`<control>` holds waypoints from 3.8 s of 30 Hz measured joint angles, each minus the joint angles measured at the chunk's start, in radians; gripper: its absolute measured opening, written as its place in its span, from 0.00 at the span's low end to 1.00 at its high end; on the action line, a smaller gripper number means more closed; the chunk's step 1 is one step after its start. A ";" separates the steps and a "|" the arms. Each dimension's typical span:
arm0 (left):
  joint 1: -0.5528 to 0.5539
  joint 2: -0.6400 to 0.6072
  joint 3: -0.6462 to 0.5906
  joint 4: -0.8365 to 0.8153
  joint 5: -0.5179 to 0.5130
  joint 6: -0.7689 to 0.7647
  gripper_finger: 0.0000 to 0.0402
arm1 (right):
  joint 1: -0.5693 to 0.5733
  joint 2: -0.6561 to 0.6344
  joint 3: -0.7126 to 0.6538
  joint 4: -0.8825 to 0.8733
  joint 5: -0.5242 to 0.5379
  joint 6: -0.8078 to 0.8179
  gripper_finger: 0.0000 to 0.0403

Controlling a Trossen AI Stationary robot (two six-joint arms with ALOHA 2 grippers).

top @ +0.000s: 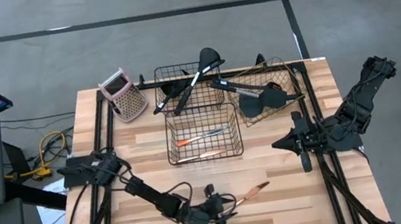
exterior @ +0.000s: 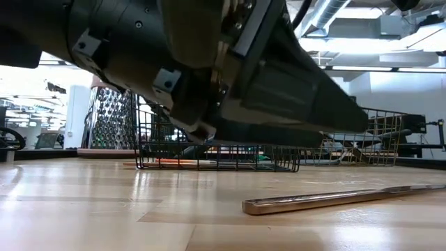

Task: Pick & Place Kitchen Items
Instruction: Put the table knife into the bottom wire basket

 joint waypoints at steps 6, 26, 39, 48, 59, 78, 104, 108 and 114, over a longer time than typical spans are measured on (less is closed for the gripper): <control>-0.028 0.016 0.002 -0.046 0.004 -0.005 0.47 | 0.000 0.000 0.000 -0.019 0.000 0.000 0.00; -0.070 0.078 0.030 -0.257 -0.093 -0.090 0.34 | 0.000 0.000 0.000 -0.039 -0.005 -0.001 0.00; -0.062 -0.008 -0.093 -0.305 -0.124 -0.207 0.27 | 0.000 0.000 0.000 -0.038 -0.006 -0.001 0.00; -0.030 -0.010 -0.097 -0.302 -0.057 -0.181 0.18 | 0.000 0.000 0.000 -0.032 -0.007 -0.001 0.00; -0.019 -0.018 -0.097 -0.294 0.002 -0.186 0.03 | 0.000 0.000 0.000 -0.022 -0.008 -0.001 0.00; -0.018 -0.117 -0.103 -0.409 -0.019 -0.195 0.01 | 0.001 -0.001 0.000 -0.020 -0.008 -0.003 0.00; 0.032 -0.123 -0.150 -0.459 -0.051 -0.329 0.00 | 0.001 0.003 0.000 -0.010 -0.015 -0.026 0.00; 0.032 -0.124 -0.151 -0.458 -0.052 -0.388 0.00 | -0.002 0.057 0.000 -0.106 -0.039 0.004 0.00; 0.032 -0.126 -0.151 -0.458 -0.046 -0.399 0.00 | 0.000 0.172 0.000 -0.172 -0.138 -0.033 0.05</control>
